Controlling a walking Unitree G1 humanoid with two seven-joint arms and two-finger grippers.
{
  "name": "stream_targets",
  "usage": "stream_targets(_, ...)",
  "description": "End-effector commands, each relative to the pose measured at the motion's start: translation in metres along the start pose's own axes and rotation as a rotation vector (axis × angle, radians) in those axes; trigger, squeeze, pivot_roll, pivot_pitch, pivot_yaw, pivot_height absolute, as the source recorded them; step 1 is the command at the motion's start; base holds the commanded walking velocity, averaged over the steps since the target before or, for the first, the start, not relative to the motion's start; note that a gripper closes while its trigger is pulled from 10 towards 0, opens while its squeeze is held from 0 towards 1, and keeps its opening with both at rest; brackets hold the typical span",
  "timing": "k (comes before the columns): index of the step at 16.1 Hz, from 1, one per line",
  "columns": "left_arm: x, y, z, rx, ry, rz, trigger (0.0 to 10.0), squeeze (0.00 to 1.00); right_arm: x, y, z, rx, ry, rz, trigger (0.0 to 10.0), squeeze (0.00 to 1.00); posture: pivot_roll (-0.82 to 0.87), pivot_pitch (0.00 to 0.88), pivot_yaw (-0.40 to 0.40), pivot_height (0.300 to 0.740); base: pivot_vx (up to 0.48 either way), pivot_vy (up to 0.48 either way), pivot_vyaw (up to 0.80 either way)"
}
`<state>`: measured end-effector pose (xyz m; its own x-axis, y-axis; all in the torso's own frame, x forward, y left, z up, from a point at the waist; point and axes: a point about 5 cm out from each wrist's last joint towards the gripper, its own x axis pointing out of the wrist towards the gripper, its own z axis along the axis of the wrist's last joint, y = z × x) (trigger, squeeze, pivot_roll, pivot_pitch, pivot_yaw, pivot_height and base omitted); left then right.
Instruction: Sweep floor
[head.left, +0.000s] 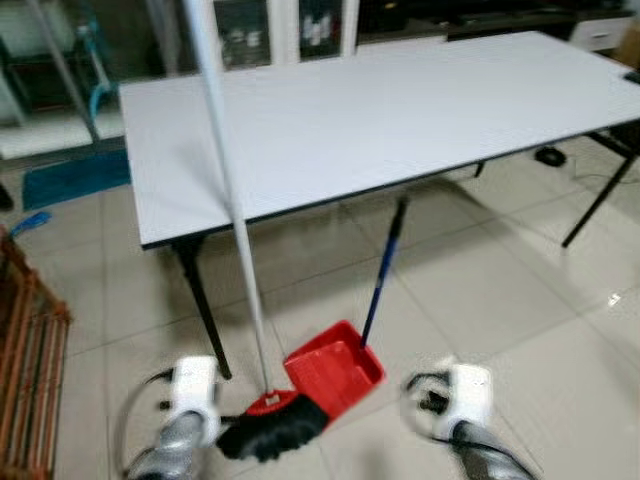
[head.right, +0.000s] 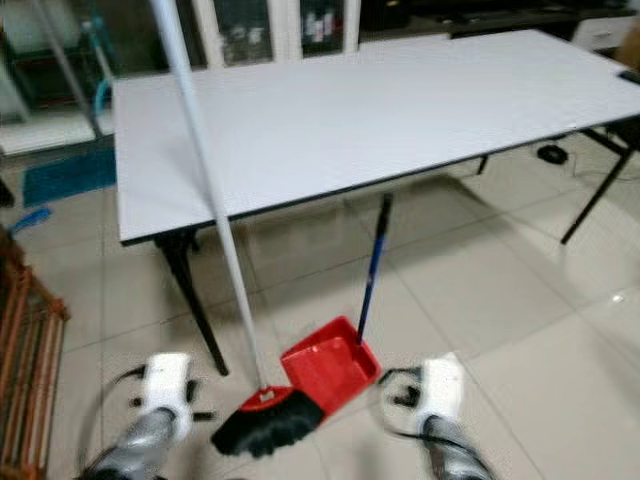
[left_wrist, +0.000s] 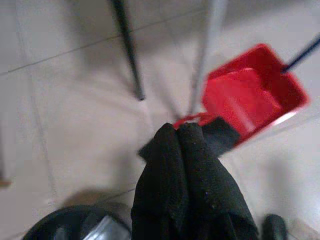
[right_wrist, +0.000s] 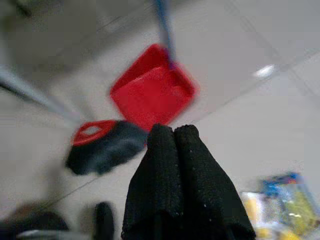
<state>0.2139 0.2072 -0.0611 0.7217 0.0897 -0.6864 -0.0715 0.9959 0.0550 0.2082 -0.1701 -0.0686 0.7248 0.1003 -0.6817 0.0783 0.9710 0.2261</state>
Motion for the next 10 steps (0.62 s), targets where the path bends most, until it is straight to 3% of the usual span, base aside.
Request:
stream_targets(1, 0.0011, -0.0055, 0.002, -0.002, -0.003, -0.008, 10.0, 0.0, -0.0026, -0.011, 0.0, 0.001, 0.005, -0.03, 10.0, 0.0, -0.01, 0.014, -0.003, 0.74, 0.0, 0.0, 0.0)
stream_targets(10, 0.0013, -0.0053, 0.0012, 0.027, 0.012, 0.003, 10.0, 0.0, -0.0019, -0.0095, 0.0003, -0.011, 0.011, -0.026, 10.0, 0.0, 0.0, 0.021, -0.009, 0.74, 0.0, 0.0, 0.0)
